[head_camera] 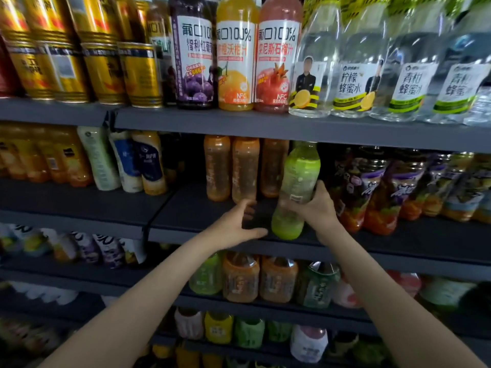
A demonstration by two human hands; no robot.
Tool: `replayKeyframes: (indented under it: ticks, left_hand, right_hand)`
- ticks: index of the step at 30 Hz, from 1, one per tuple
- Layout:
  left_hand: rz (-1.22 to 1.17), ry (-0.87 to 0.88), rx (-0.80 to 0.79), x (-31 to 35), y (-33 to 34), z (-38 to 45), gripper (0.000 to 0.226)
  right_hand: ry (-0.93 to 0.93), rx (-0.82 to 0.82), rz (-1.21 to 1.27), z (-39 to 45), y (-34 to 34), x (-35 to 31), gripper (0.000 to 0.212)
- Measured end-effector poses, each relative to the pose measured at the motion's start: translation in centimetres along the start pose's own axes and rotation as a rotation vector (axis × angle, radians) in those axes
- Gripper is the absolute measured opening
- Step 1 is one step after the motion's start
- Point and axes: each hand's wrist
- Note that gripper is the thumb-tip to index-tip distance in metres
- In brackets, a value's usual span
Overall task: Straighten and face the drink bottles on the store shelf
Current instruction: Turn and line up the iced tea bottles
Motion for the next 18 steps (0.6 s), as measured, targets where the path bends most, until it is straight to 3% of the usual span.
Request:
replayKeyframes:
  ticks: [2, 5, 9, 11, 14, 16, 18]
  left_hand:
    - [-0.104, -0.012, -0.056, 0.4, 0.3, 0.1, 0.084]
    - [-0.257, -0.016, -0.121, 1.3, 0.4, -0.6, 0.063]
    - [-0.362, 0.008, -0.023, 1.9, 1.0, -1.6, 0.044]
    - [-0.217, 0.048, 0.15, 2.2, 0.9, -1.8, 0.049]
    - [0.284, 0.246, 0.455, 2.1, 0.1, -2.0, 0.063]
    - [0.518, 0.436, 0.547, 2.0, -0.5, -2.3, 0.067]
    - [0.532, 0.544, 0.533, 1.9, -1.1, -2.6, 0.068]
  right_hand:
    - [0.066, -0.131, 0.247, -2.4, -0.7, -0.8, 0.054]
    - [0.118, -0.274, 0.54, -4.9, -1.1, -2.0, 0.042]
    - [0.141, -0.275, 0.571, -6.3, -1.7, -3.1, 0.018]
    - [0.22, -0.206, 0.586, -6.4, -2.0, -3.2, 0.016]
    - [0.418, -0.154, 0.807, -6.9, -1.7, -3.0, 0.042]
    - [0.535, -0.088, 1.005, -7.2, -0.9, -3.0, 0.052]
    - [0.562, -0.013, 1.074, -7.4, 0.0, -2.9, 0.053]
Point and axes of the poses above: each hand's wrist, its own z-axis towards the middle knuckle, its own y-axis out of the palm, x = y × z, and after that the axes turned 11 degrees about z, right-handed
